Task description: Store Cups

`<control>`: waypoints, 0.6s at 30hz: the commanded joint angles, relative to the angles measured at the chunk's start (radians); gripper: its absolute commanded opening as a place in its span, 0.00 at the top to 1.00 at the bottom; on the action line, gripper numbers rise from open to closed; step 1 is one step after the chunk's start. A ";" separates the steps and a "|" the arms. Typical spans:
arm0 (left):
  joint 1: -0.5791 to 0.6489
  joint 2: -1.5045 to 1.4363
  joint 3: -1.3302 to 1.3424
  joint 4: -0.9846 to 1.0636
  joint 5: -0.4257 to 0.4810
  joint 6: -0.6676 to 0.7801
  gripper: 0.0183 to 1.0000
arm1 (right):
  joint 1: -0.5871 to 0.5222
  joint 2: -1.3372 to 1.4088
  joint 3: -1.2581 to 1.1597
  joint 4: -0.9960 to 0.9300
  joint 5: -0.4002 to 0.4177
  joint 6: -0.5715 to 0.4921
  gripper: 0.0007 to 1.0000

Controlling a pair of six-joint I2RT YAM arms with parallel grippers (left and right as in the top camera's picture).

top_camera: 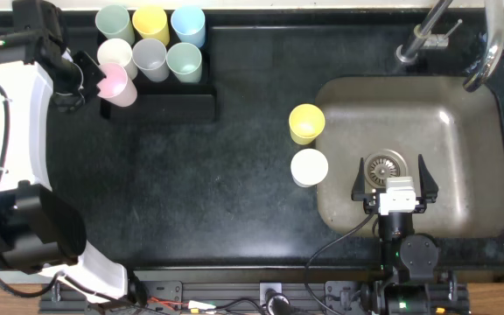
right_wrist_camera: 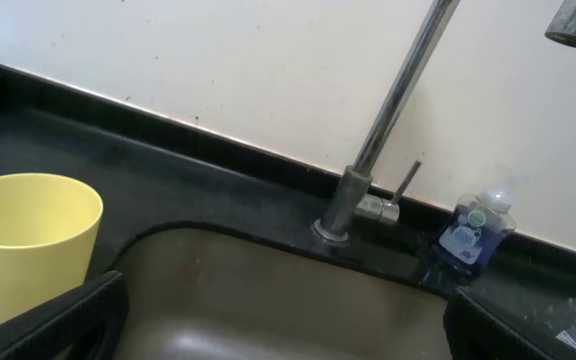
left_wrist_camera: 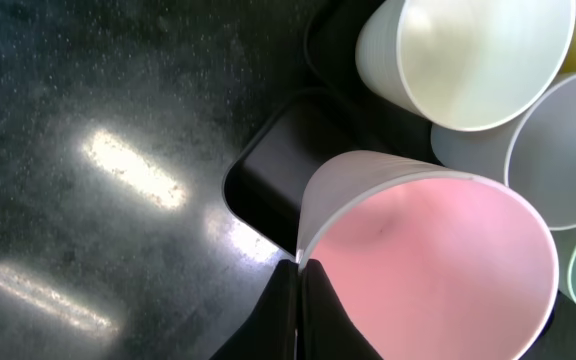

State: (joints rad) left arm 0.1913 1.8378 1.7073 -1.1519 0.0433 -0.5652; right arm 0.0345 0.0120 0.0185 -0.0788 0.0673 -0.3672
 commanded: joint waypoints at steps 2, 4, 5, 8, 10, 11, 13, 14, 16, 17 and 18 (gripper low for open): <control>0.001 0.034 0.002 0.029 -0.045 0.015 0.98 | 0.006 -0.008 -0.014 0.006 0.003 0.000 0.00; 0.002 0.039 0.002 0.025 -0.046 0.016 0.98 | 0.006 -0.008 -0.014 0.006 0.003 0.000 0.00; 0.005 0.042 0.002 0.023 -0.046 0.016 0.98 | 0.006 -0.008 -0.014 0.006 0.003 0.000 0.00; 0.005 0.055 0.002 0.023 -0.045 0.019 0.98 | 0.006 -0.008 -0.014 0.006 0.003 0.000 0.00; 0.003 0.068 0.002 0.023 -0.045 0.019 0.98 | 0.006 -0.008 -0.014 0.006 0.003 0.000 0.00; 0.002 0.073 0.002 0.023 -0.045 0.019 0.98 | 0.006 -0.008 -0.014 0.006 0.003 0.000 0.00; 0.002 0.084 0.002 0.023 -0.045 0.019 0.98 | 0.006 -0.008 -0.014 0.006 0.003 0.000 0.00; 0.002 0.088 0.002 0.025 -0.045 0.019 0.98 | 0.006 -0.008 -0.014 0.006 0.003 0.000 0.00; 0.002 0.095 0.002 0.032 -0.047 0.019 0.98 | 0.006 -0.008 -0.014 0.006 0.003 0.000 0.00; 0.004 0.099 0.002 0.037 -0.055 0.019 0.98 | 0.006 -0.008 -0.014 0.006 0.003 0.000 0.00; 0.004 0.100 0.002 0.041 -0.061 0.019 0.98 | 0.006 -0.008 -0.014 0.006 0.003 0.000 0.00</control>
State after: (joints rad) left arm 0.1913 1.9274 1.7073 -1.1206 0.0105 -0.5648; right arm 0.0345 0.0120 0.0185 -0.0780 0.0673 -0.3672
